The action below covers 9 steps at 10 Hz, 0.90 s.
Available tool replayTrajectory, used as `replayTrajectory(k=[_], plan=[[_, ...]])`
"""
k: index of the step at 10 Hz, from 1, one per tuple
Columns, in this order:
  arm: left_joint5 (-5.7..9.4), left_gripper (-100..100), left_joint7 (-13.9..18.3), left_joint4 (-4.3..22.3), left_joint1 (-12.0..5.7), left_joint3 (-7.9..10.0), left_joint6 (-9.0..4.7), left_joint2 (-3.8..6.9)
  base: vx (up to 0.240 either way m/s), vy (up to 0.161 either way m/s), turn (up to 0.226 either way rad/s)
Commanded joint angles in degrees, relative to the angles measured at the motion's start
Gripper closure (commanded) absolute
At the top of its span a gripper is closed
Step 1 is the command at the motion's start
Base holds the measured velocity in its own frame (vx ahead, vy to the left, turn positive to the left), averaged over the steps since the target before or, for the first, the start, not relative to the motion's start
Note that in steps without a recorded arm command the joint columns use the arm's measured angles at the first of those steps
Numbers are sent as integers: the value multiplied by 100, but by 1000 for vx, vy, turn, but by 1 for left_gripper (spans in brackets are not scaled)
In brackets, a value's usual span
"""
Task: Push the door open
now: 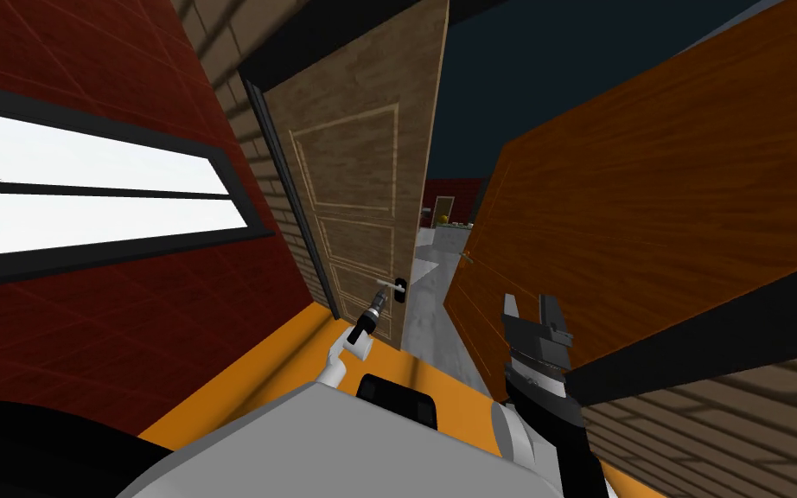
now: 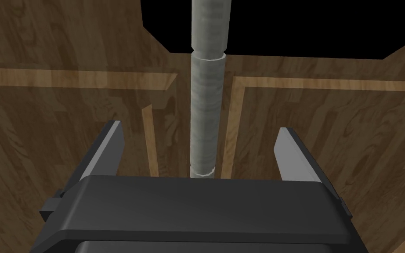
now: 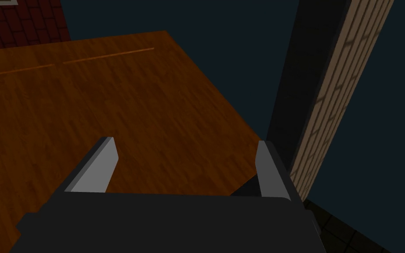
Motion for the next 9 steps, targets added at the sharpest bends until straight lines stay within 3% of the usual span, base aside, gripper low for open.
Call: replayTrajectory(k=[1, 3, 4, 5, 9], plan=[[2, -100, -7, 56, -35, 28, -16, -30, 203, -69, -19], [6, -100, -13, 131, -86, 66, -34, -111, 192, -18, -18], [4, -100, -11, 112, -77, 55, -26, -85, 78, -4, -5], [4, 100, -11, 112, -77, 55, -26, -85, -9, -1, 7], [4, 100, -11, 112, -77, 55, -26, -85, -8, 2, -5]])
